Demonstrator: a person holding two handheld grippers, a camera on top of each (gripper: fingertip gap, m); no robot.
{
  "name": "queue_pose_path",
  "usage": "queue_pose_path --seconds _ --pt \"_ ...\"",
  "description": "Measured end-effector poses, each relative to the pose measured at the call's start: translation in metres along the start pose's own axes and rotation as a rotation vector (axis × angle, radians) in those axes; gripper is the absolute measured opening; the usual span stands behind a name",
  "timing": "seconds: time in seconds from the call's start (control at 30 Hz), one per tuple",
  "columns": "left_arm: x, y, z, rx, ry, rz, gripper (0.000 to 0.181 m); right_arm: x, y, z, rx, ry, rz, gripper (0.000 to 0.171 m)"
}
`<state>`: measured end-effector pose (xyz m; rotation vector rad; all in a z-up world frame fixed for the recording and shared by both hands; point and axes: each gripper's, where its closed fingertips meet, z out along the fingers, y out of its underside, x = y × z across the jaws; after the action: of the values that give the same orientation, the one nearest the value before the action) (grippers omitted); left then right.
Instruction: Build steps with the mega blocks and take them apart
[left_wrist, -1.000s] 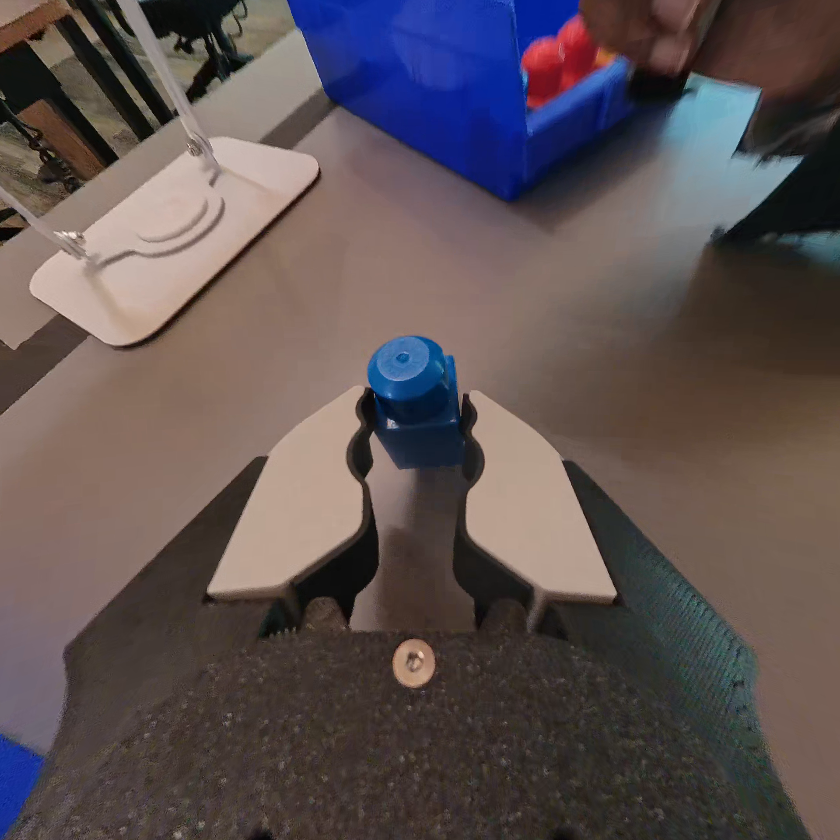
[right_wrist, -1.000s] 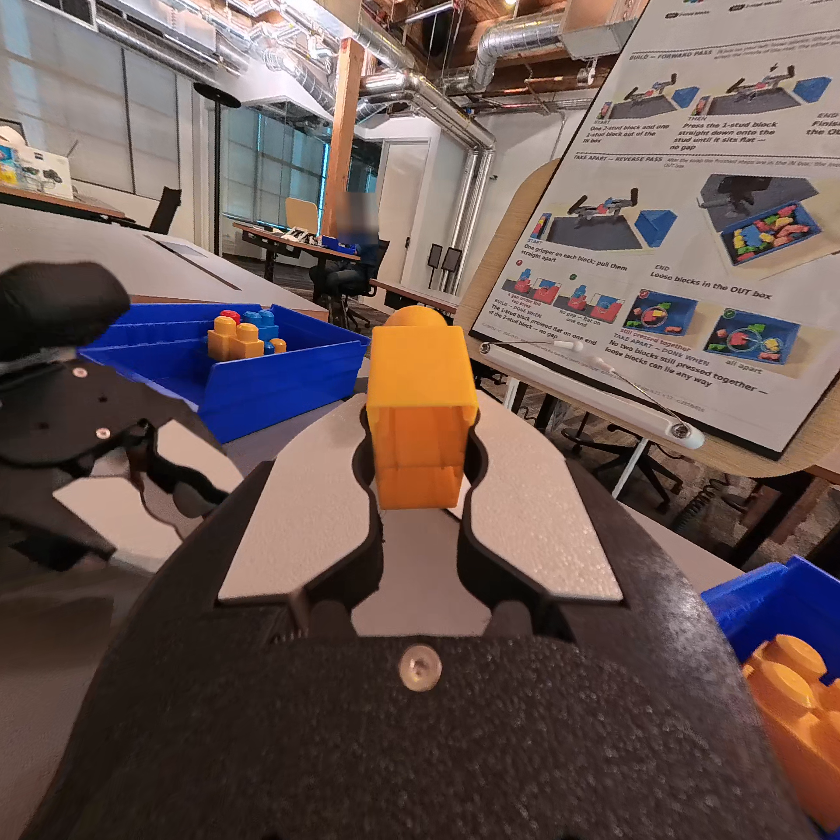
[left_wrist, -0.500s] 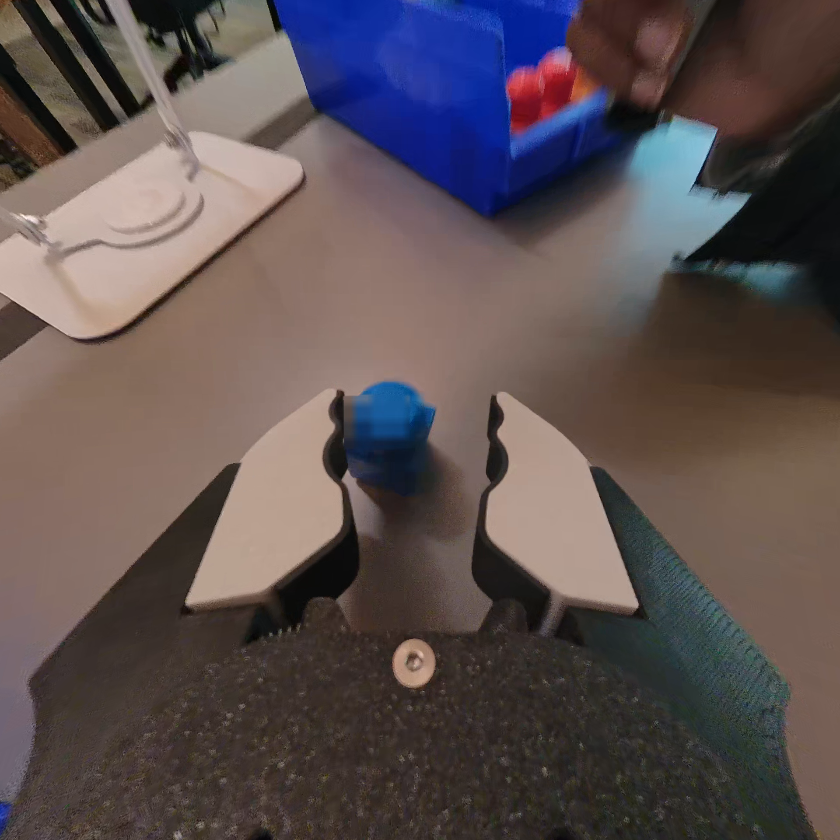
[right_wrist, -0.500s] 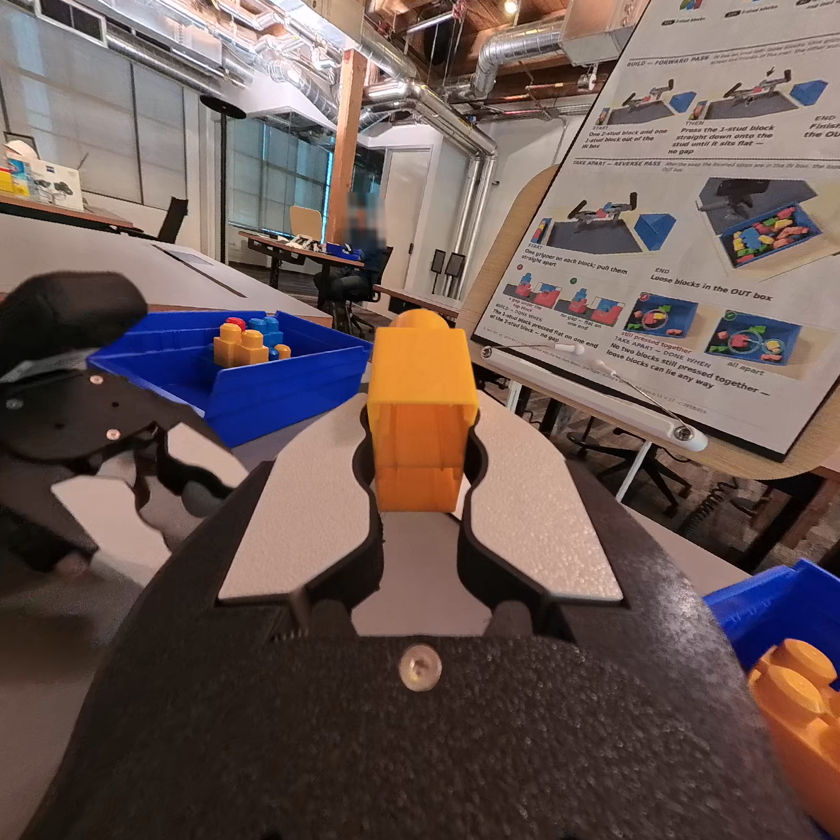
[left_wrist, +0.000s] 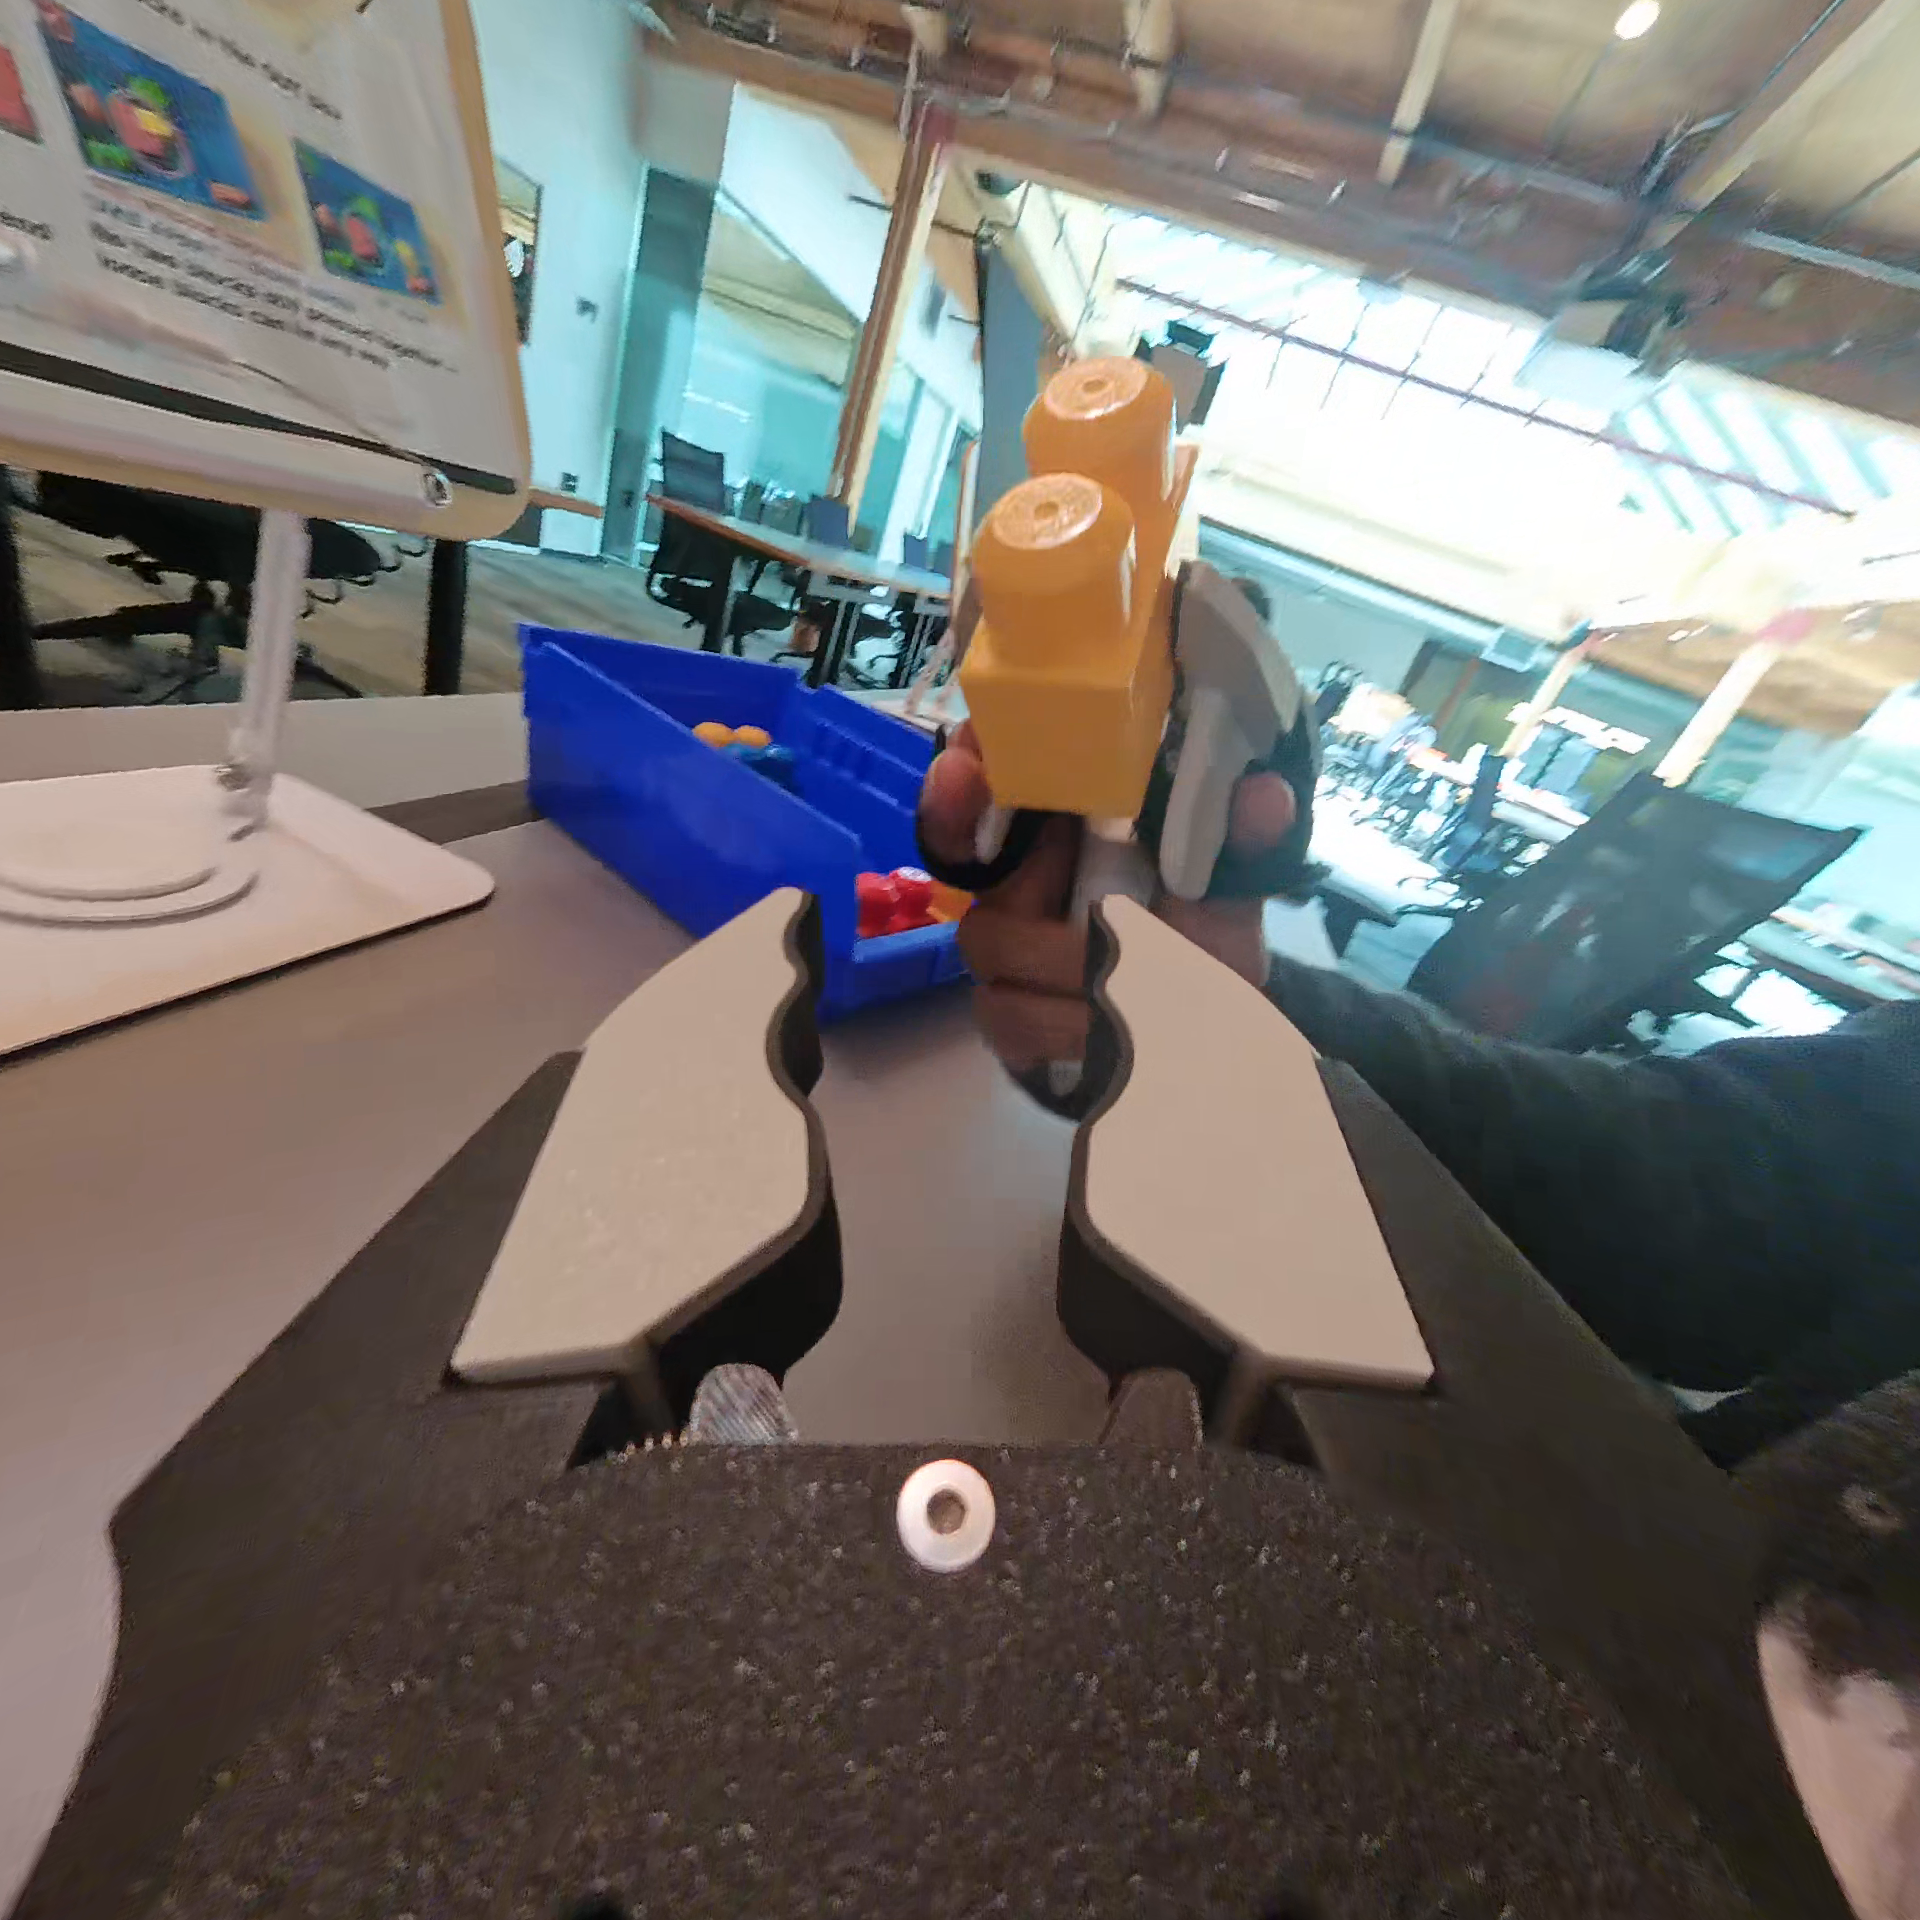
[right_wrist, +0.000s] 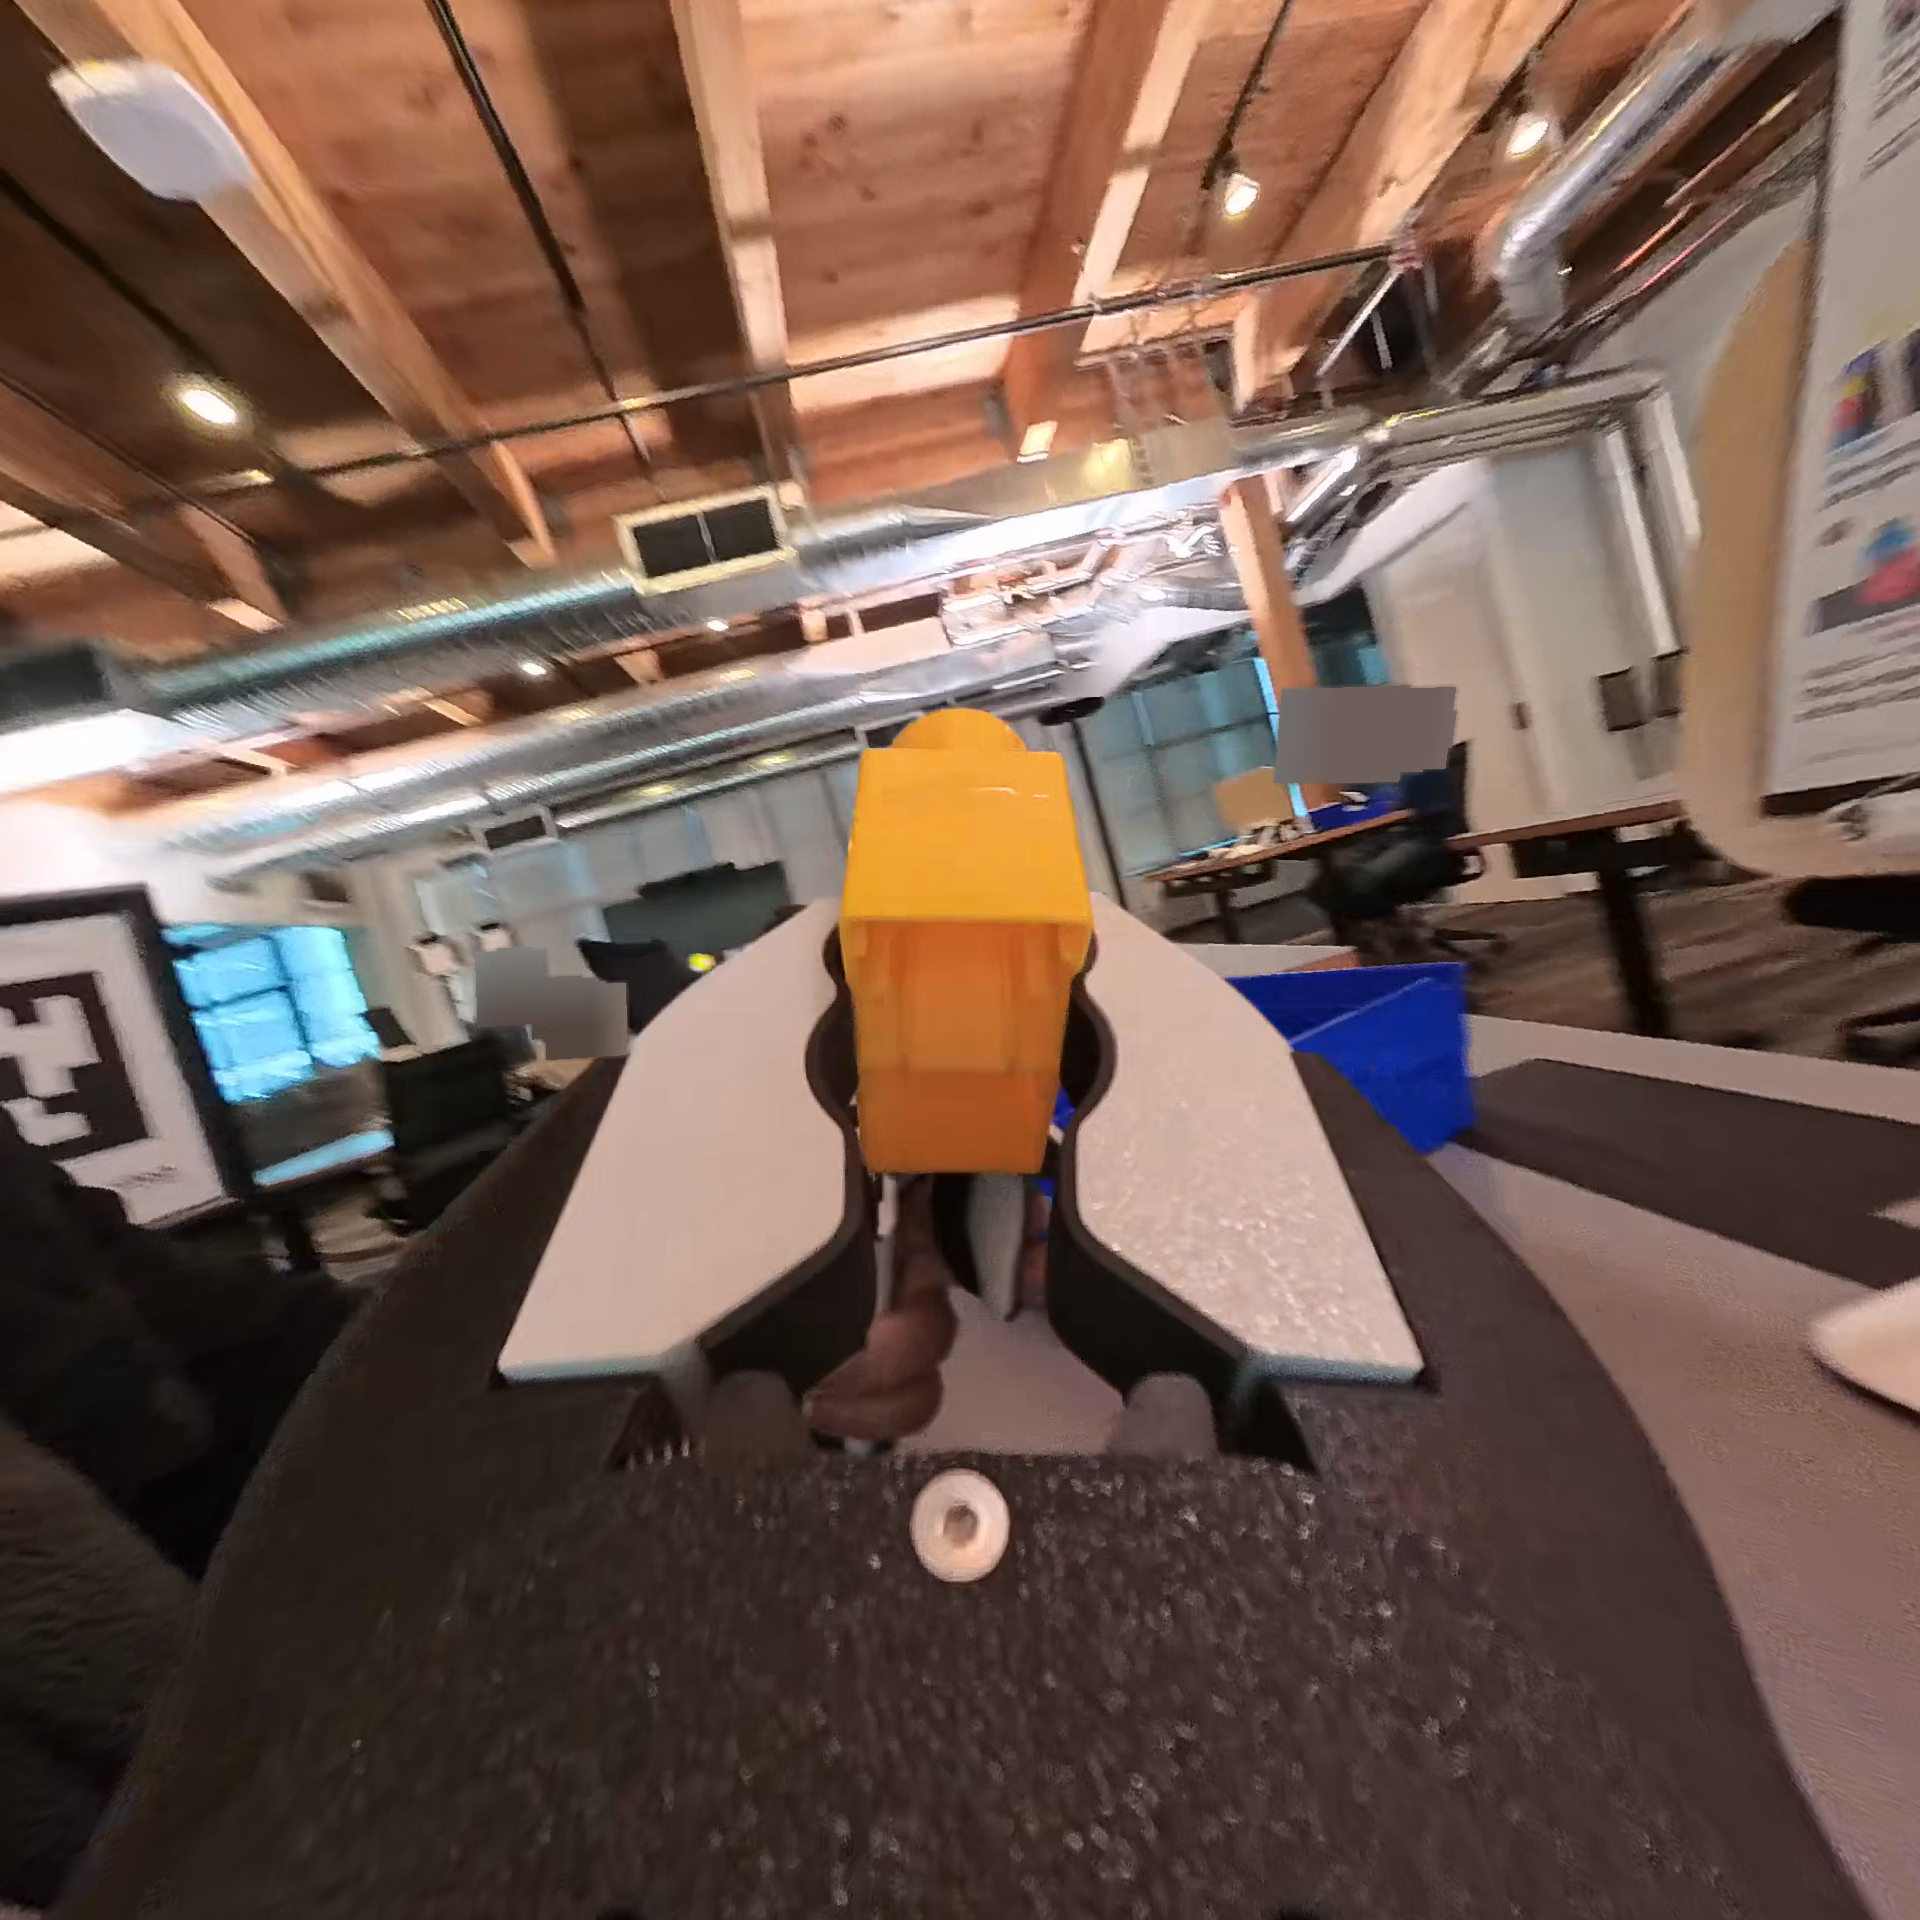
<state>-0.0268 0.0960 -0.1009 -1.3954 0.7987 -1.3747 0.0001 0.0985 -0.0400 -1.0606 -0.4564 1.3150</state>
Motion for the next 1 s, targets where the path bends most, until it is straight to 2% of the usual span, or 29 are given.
queue_pose_path --seconds 0.13,0.37,0.63,0.8,1.0 --pt "0.016 -0.002 0.005 0.034 0.073 -0.045 0.045 -0.011 0.013 0.008 0.008 -0.049 0.054 0.036" --pt "0.026 -0.005 0.006 0.061 0.129 -0.081 0.041 -0.008 0.024 0.010 -0.008 -0.033 0.015 0.036" --pt "0.022 0.000 0.005 0.029 0.122 -0.086 0.034 -0.012 0.033 0.013 -0.045 -0.064 0.032 0.036" --pt "0.014 0.001 -0.002 -0.040 0.088 -0.003 0.034 -0.007 0.045 0.006 -0.253 -0.081 0.004 0.037" --pt "-0.007 0.027 -0.008 -0.291 -0.079 0.310 0.034 0.000 0.048 -0.025 -0.594 -0.087 -0.180 0.053"
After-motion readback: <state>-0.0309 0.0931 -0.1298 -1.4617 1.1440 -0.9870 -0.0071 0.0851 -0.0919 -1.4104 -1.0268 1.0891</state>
